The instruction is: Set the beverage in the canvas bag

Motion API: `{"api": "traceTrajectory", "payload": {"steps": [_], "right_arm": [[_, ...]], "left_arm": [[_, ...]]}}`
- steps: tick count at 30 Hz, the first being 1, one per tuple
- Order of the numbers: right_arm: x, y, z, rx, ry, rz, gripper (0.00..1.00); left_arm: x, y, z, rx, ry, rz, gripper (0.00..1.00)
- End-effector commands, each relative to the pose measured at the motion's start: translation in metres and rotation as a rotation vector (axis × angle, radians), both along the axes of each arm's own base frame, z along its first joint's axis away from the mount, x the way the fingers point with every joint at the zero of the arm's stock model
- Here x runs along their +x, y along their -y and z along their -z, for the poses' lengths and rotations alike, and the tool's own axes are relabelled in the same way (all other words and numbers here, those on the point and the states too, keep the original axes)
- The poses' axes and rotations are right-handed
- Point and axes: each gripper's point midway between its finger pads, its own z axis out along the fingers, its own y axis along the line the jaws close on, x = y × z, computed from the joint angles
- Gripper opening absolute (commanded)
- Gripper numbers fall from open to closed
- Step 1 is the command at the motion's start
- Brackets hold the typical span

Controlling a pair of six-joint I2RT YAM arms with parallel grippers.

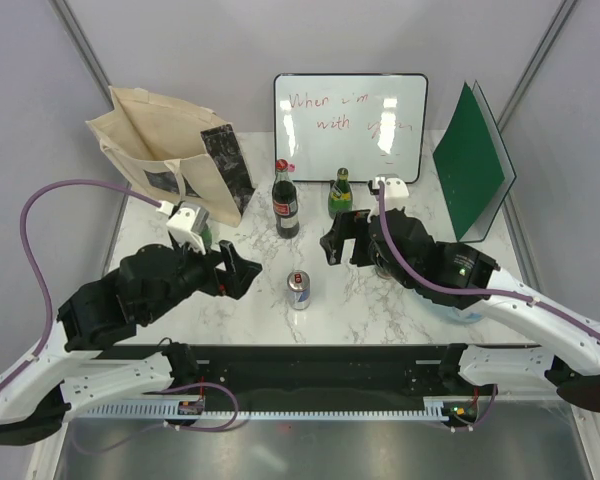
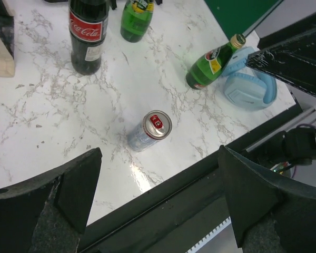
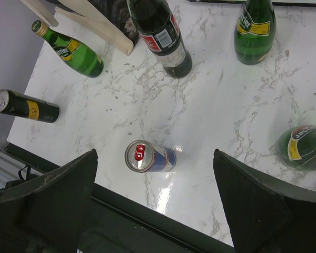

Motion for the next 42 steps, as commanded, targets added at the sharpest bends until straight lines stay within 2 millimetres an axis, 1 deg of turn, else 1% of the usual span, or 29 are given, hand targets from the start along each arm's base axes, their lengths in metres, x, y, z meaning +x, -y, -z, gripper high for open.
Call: {"api": "traceTrajectory", "payload": {"steps": [1, 3, 4, 5, 6, 7, 8, 9, 10, 11, 12, 13, 14, 15, 17, 18, 19, 20, 21, 22, 24, 25, 27, 30, 32, 34, 36, 39, 42], "right_arm": [[0.001, 0.007, -0.007, 0.019, 0.021, 0.032, 0.98], [0.001, 0.011, -0.007, 0.02, 0.03, 0.037, 0.98], [0.001, 0.01, -0.007, 0.026, 0.034, 0.037, 0.98], [0.001, 0.012, -0.005, 0.024, 0.038, 0.039, 0.98], [0.001, 0.013, -0.005, 0.024, 0.041, 0.041, 0.98], [0.001, 0.014, -0.003, 0.025, 0.044, 0.04, 0.98], [0.0, 0.015, -0.005, 0.033, 0.051, 0.039, 0.98], [0.0, 0.015, -0.006, 0.037, 0.057, 0.036, 0.98], [0.0, 0.016, -0.003, 0.038, 0.058, 0.039, 0.98], [-0.002, 0.018, -0.006, 0.052, 0.066, 0.038, 0.98], [-0.003, 0.018, -0.005, 0.059, 0.069, 0.028, 0.98], [-0.003, 0.016, -0.003, 0.068, 0.074, 0.02, 0.98], [-0.006, 0.017, -0.007, 0.082, 0.081, 0.008, 0.98], [-0.008, 0.016, -0.007, 0.092, 0.082, -0.006, 0.98], [-0.01, 0.016, -0.004, 0.097, 0.082, -0.014, 0.98], [-0.01, 0.018, -0.005, 0.101, 0.083, -0.011, 0.98], [-0.011, 0.019, -0.002, 0.103, 0.08, -0.007, 0.98], [-0.011, 0.02, -0.002, 0.107, 0.08, -0.005, 0.98], [-0.012, 0.021, -0.001, 0.108, 0.079, -0.005, 0.98], [-0.012, 0.023, 0.0, 0.113, 0.079, 0.0, 0.98], [-0.013, 0.024, 0.0, 0.121, 0.081, 0.004, 0.98], [-0.014, 0.025, -0.001, 0.126, 0.082, 0.003, 0.98], [-0.015, 0.027, -0.002, 0.135, 0.084, 0.004, 0.98], [-0.015, 0.03, -0.001, 0.138, 0.091, 0.012, 0.98], [-0.014, 0.031, -0.001, 0.136, 0.097, 0.018, 0.98], [-0.013, 0.033, -0.001, 0.131, 0.105, 0.025, 0.98], [-0.011, 0.036, 0.0, 0.119, 0.116, 0.037, 0.98], [-0.009, 0.038, 0.001, 0.092, 0.132, 0.04, 0.98], [-0.012, 0.031, -0.002, 0.082, 0.15, -0.018, 0.98]], "left_arm": [[0.016, -0.013, 0.005, -0.009, -0.014, -0.161, 0.98], [0.022, -0.02, 0.008, -0.008, -0.031, -0.235, 0.97], [0.032, -0.029, 0.007, 0.021, -0.02, -0.321, 0.95], [0.033, -0.042, 0.016, 0.053, -0.055, -0.401, 0.94], [0.036, -0.058, 0.019, 0.091, -0.065, -0.487, 0.93], [0.046, -0.077, 0.011, 0.134, -0.035, -0.619, 0.9], [0.042, -0.099, 0.019, 0.18, -0.065, -0.713, 0.89], [0.045, -0.111, 0.018, 0.201, -0.063, -0.771, 0.87], [0.051, -0.134, 0.022, 0.218, -0.093, -0.882, 0.86], [0.053, -0.147, 0.027, 0.272, -0.116, -0.898, 0.86], [0.061, -0.154, 0.028, 0.24, -0.134, -0.928, 0.86], [0.06, -0.172, 0.042, 0.218, -0.212, -0.997, 0.85], [0.059, -0.181, 0.047, 0.217, -0.233, -1.023, 0.85], [0.057, -0.198, 0.052, 0.212, -0.261, -1.101, 0.85], [0.057, -0.209, 0.073, 0.263, -0.329, -1.131, 0.86], [0.059, -0.225, 0.078, 0.261, -0.349, -1.2, 0.86], [0.059, -0.226, 0.096, 0.257, -0.412, -1.185, 0.84], [0.059, -0.234, 0.103, 0.248, -0.445, -1.204, 0.84], [0.056, -0.25, 0.11, 0.213, -0.48, -1.271, 0.84], [0.063, -0.251, 0.115, 0.17, -0.479, -1.264, 0.84], [0.066, -0.259, 0.12, 0.172, -0.482, -1.284, 0.85], [0.068, -0.262, 0.119, 0.179, -0.483, -1.296, 0.88], [0.07, -0.264, 0.122, 0.184, -0.49, -1.306, 0.9], [0.076, -0.259, 0.137, 0.169, -0.519, -1.278, 0.91], [0.08, -0.254, 0.143, 0.137, -0.52, -1.26, 0.91], [0.075, -0.255, 0.155, 0.142, -0.549, -1.282, 0.9], [0.067, -0.264, 0.163, 0.185, -0.559, -1.34, 0.88], [0.06, -0.272, 0.169, 0.205, -0.559, -1.407, 0.88], [0.064, -0.273, 0.171, 0.2, -0.564, -1.41, 0.88]]}}
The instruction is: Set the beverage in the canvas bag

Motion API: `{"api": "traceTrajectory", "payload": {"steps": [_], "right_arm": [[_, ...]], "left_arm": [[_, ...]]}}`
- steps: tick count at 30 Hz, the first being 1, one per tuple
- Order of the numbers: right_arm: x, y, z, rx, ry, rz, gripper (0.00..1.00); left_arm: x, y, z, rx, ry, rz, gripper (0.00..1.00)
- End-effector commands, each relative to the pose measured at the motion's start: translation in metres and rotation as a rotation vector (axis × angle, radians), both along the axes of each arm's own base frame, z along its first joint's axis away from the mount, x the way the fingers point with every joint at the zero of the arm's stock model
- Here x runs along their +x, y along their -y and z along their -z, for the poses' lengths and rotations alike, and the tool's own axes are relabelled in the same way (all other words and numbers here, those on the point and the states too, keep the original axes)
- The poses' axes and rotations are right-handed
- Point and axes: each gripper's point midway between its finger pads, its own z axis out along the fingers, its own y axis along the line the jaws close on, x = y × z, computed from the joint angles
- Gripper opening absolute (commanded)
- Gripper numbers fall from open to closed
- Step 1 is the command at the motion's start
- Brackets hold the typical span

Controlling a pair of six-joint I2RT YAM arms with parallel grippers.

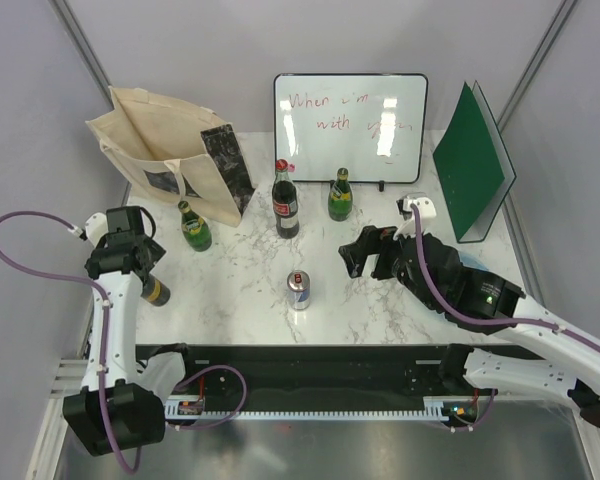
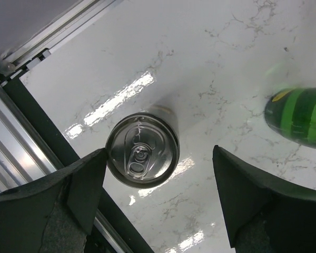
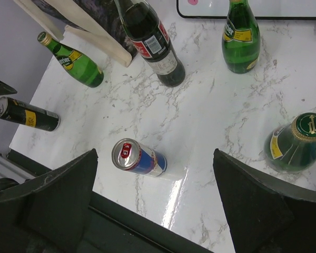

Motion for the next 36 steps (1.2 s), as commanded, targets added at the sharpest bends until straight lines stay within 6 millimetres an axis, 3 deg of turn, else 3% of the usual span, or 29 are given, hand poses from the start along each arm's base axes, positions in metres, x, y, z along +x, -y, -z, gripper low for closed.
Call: {"api": "traceTrajectory", "payload": {"steps": [1, 5, 12, 14, 21, 24, 26, 31, 36], "right_arm": [[0.001, -0.003, -0.013, -0.007, 0.068, -0.038, 0.98], [0.004, -0.003, -0.014, -0.027, 0.092, -0.037, 0.98], [0.01, -0.007, -0.003, -0.071, 0.089, -0.029, 0.98], [0.011, -0.009, -0.001, -0.079, 0.085, -0.032, 0.98], [0.012, -0.014, 0.003, -0.097, 0.077, -0.047, 0.98], [0.01, -0.01, 0.0, -0.092, 0.086, -0.048, 0.98], [0.009, -0.008, -0.002, -0.088, 0.092, -0.047, 0.98], [0.009, -0.003, -0.007, -0.081, 0.108, -0.033, 0.98], [0.011, -0.004, -0.006, -0.089, 0.107, -0.031, 0.98]], "left_arm": [[0.004, -0.004, 0.011, -0.007, 0.008, -0.056, 0.87], [0.006, -0.002, 0.008, -0.016, 0.005, -0.031, 0.84], [0.013, 0.007, -0.034, -0.01, 0.14, 0.051, 0.85], [0.009, 0.009, -0.038, -0.01, 0.145, 0.064, 0.86], [-0.02, -0.007, -0.012, 0.047, 0.025, -0.06, 0.87], [-0.023, -0.016, -0.006, 0.085, 0.003, -0.099, 0.9], [-0.021, -0.017, -0.001, 0.081, -0.011, -0.1, 0.9], [0.006, -0.004, 0.013, 0.003, 0.042, -0.02, 0.91], [-0.002, -0.006, 0.028, -0.008, -0.02, -0.071, 0.88]]}}
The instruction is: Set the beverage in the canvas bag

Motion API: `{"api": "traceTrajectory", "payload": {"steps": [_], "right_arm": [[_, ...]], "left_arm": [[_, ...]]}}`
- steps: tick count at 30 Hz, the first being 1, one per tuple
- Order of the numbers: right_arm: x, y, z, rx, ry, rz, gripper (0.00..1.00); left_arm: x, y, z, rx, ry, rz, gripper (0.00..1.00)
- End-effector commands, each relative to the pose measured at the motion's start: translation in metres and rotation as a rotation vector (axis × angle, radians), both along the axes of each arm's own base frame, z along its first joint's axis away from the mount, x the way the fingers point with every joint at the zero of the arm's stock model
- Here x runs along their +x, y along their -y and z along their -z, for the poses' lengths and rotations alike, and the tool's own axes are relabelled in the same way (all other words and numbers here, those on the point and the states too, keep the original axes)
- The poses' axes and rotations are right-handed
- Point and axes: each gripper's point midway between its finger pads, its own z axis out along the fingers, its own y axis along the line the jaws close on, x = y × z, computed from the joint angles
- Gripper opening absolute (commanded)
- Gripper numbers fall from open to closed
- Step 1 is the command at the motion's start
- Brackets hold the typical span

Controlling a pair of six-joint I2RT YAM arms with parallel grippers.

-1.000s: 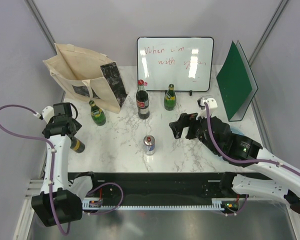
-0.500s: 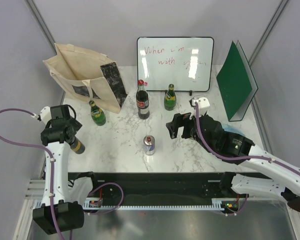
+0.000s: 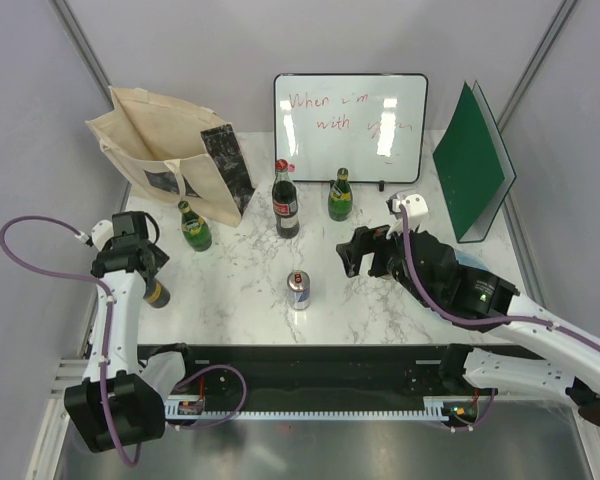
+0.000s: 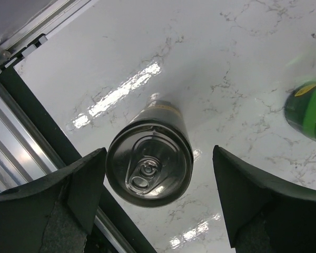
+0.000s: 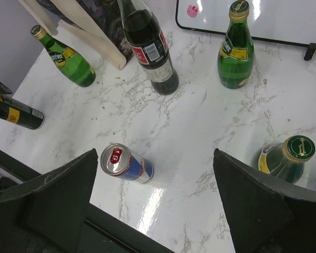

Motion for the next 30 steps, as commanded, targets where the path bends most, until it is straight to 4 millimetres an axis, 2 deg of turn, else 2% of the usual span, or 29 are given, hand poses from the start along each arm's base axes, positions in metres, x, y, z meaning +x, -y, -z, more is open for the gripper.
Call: {"api": "traceTrajectory", "payload": {"steps": [1, 5, 22, 26, 28, 30], "right_arm": [[0.003, 0.0, -0.002, -0.003, 0.024, 0.009, 0.98], [0.004, -0.001, 0.001, -0.014, 0.02, 0.009, 0.98], [-0.001, 0.002, -0.002, 0.025, 0.015, 0.001, 0.98], [-0.003, 0.003, -0.004, 0.029, 0.015, -0.001, 0.98], [-0.003, 0.005, -0.005, 0.035, 0.014, 0.003, 0.98], [-0.004, 0.006, -0.005, 0.046, 0.013, 0.005, 0.98]], "left_arm": [[0.003, -0.006, 0.003, 0.01, 0.036, -0.065, 0.87], [0.002, -0.011, -0.004, 0.038, 0.06, -0.086, 0.84], [0.01, -0.005, 0.012, -0.002, 0.039, -0.052, 0.75], [0.009, -0.012, 0.012, 0.031, 0.022, -0.075, 0.74], [0.012, -0.013, 0.011, 0.036, 0.032, -0.076, 0.7], [0.014, -0.011, 0.01, 0.031, 0.032, -0.051, 0.59]]}}
